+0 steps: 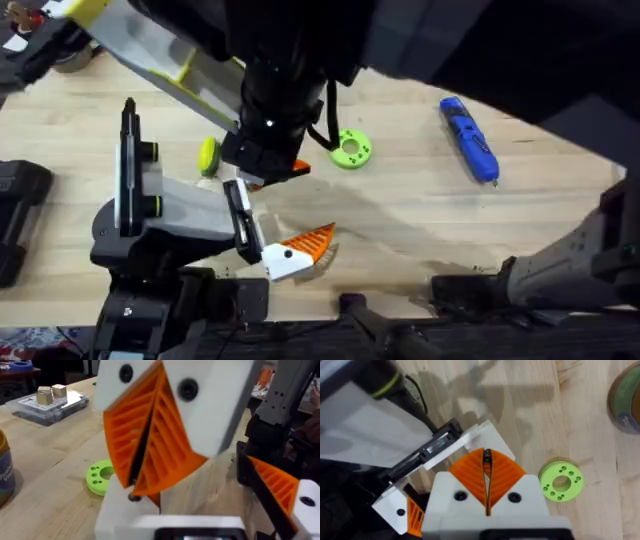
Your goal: Pick up the gripper from the table and insert it into the empty holder that is missing its gripper. Then pick up a screw, insert it into the mounting hole, and use the screwdriver to tighten it. Finally, clean up the table by picking up the vegetable and placing it into the bucket.
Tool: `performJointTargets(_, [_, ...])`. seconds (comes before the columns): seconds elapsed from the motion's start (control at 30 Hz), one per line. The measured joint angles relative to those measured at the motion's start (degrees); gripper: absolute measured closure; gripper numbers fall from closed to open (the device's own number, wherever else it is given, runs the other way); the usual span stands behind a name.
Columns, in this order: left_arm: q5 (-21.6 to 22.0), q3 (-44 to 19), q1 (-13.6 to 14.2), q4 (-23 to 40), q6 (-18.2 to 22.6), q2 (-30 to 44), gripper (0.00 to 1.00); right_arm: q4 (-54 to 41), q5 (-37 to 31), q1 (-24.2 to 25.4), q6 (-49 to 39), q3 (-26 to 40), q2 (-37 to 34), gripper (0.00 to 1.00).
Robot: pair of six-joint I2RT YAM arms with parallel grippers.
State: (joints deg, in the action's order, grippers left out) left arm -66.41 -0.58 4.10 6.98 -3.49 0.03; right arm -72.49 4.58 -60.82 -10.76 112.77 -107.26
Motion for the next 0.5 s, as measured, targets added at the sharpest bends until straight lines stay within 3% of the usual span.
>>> performJointTargets(0.5, [0.00,0.00,0.00,0.00,0.00,0.00,0.014,-0.64,0.00,0.00,0.00,0.00,0.00,0.988])
